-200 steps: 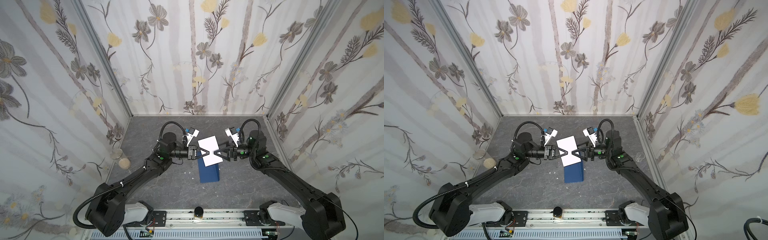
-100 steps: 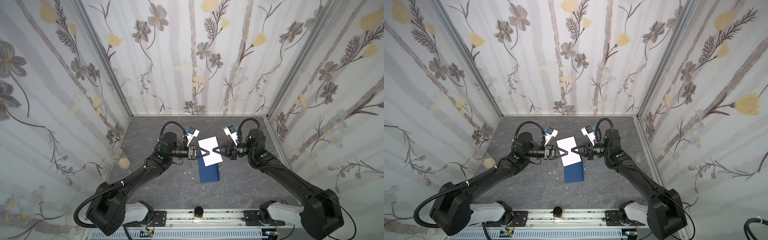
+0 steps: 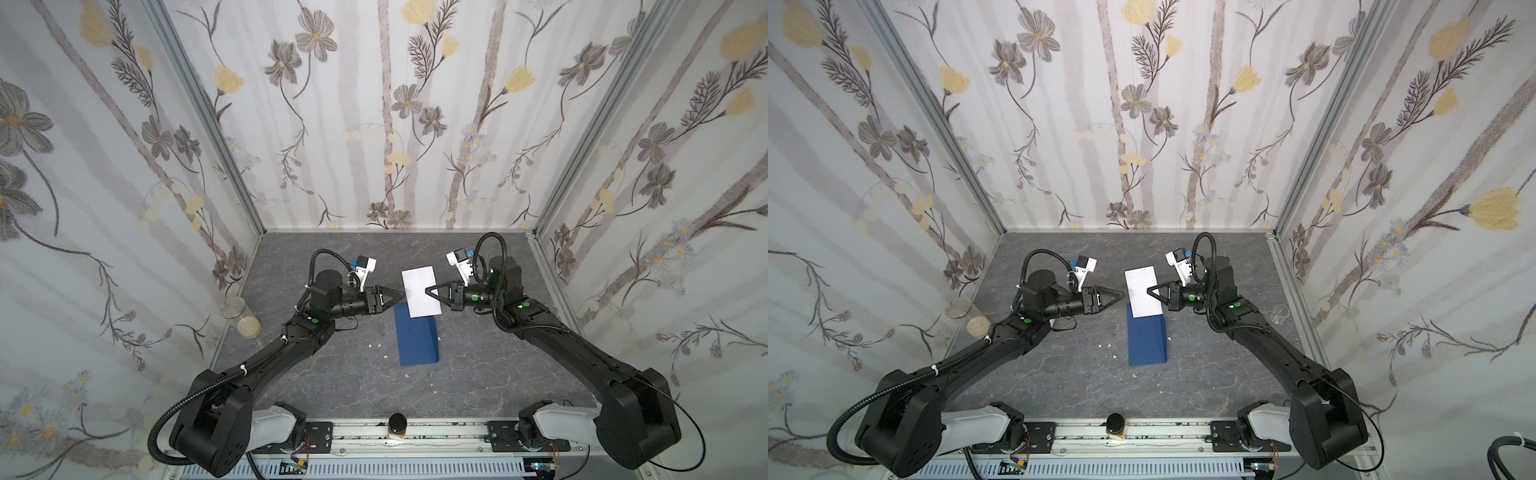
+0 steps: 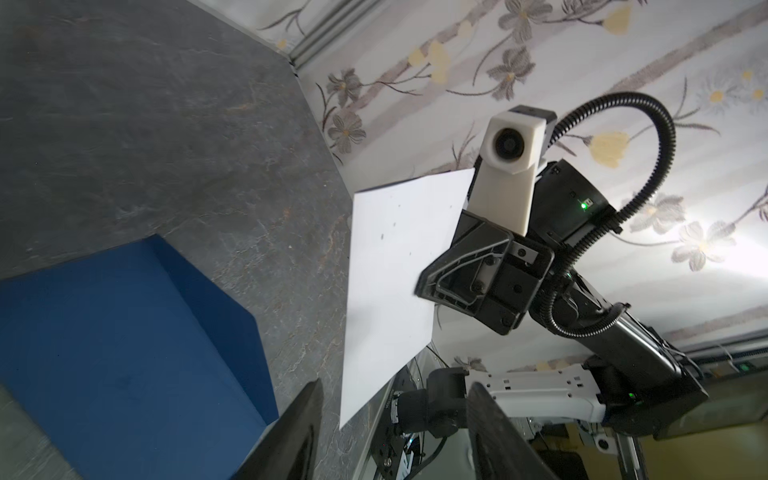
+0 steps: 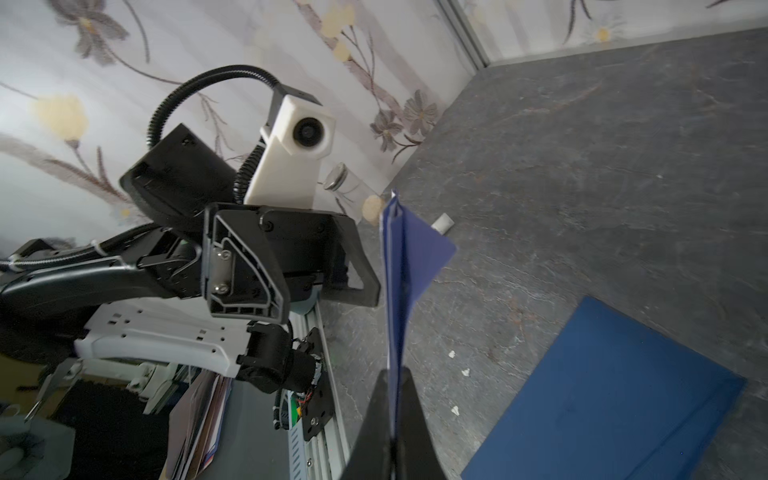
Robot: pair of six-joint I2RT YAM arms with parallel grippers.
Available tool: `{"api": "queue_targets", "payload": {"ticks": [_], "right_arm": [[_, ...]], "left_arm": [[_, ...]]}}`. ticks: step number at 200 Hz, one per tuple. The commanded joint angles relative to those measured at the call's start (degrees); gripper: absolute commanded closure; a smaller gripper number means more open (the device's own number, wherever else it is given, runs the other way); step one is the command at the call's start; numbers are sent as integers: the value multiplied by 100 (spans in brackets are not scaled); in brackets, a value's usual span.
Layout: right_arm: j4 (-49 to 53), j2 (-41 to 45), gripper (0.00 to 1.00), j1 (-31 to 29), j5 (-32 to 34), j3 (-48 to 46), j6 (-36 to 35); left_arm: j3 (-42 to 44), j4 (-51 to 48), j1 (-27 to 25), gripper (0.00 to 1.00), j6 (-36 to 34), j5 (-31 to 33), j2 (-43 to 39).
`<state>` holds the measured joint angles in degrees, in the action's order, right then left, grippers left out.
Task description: Place the letter into the envelope and seal it
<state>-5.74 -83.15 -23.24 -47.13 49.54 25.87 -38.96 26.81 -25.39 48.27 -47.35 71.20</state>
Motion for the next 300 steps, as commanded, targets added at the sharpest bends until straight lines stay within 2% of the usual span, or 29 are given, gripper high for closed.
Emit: {"api": "queue_targets", "payload": {"ticks": [1, 15, 41, 53, 91, 135, 178, 224, 300], "right_arm": [[509, -168, 100, -17, 857, 28, -54], [489, -201, 100, -46, 1099, -72, 70], [980, -273, 100, -287, 2233, -37, 27], [1159, -355, 100, -422, 2506, -16, 4], [1548, -728, 100, -637, 2939, 18, 49], [2294, -1290, 100, -645, 3301, 444, -37], [2480, -1376, 100, -637, 3621, 487, -127], [2606, -1451, 100, -640, 3615, 478, -69], [2786, -1763, 100, -638, 3724, 583, -126]], "left_arm": [[245, 184, 82, 43, 51, 714, -129], [421, 186, 85, 43, 29, 950, -150], [752, 193, 62, 44, 108, 1372, -111], [930, 200, 18, 46, 130, 1584, -82], [1480, 468, -359, 46, 183, 2378, 18], [1756, 970, -715, 47, 288, 2905, 480], [1598, 1205, -947, 51, 275, 2893, 1172], [1420, 1479, -1029, 54, 271, 2882, 1753], [1224, 2077, -1114, 59, 467, 2500, 2636]]}}
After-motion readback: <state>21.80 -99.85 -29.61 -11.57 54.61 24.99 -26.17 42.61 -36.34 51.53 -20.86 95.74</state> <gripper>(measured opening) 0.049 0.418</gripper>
